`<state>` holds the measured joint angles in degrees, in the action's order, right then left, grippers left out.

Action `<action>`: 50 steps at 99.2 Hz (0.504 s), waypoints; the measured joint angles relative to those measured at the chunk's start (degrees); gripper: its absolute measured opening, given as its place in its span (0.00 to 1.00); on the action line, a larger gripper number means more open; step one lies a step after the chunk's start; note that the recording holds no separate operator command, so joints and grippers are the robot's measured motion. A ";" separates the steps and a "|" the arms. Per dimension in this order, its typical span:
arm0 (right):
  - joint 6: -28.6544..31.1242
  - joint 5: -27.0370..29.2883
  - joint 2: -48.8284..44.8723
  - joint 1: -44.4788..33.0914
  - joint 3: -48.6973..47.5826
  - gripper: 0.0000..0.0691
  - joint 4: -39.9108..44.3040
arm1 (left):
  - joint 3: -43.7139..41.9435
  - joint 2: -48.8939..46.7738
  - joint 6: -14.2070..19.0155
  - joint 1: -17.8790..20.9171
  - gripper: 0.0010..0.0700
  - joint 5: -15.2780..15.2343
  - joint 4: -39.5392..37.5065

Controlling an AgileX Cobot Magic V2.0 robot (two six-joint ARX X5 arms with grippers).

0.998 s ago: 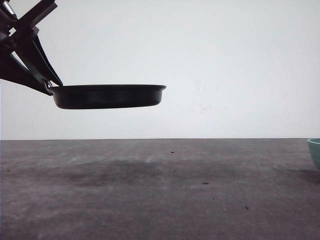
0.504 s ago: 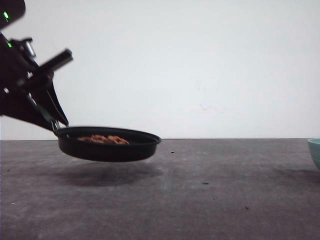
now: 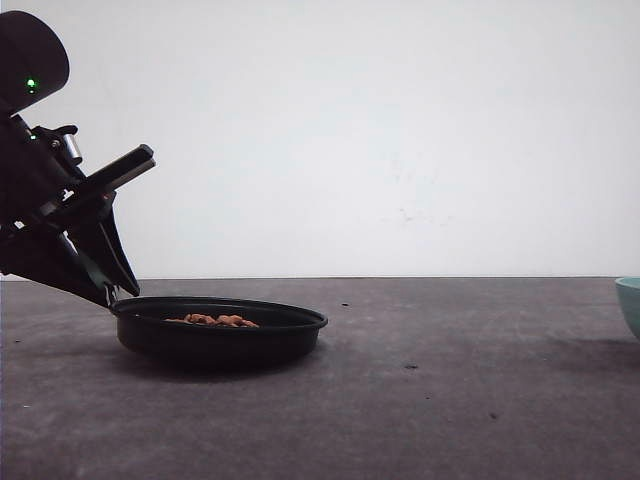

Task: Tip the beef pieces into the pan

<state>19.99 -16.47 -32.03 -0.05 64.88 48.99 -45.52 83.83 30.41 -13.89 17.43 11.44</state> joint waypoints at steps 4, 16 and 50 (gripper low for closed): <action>0.00 0.00 0.00 0.00 0.00 0.48 0.00 | 0.00 0.00 0.13 0.00 0.32 0.07 0.00; 0.00 0.00 0.00 0.00 0.00 0.48 -0.02 | 0.00 0.00 0.33 0.02 0.73 0.50 0.04; -0.07 0.13 -0.33 0.00 0.00 0.48 -0.39 | 0.00 -3.89 1.66 1.51 0.99 1.05 0.48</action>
<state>19.92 -16.34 -32.36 -0.05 64.88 48.60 -45.52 79.94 32.08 -12.38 18.48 11.92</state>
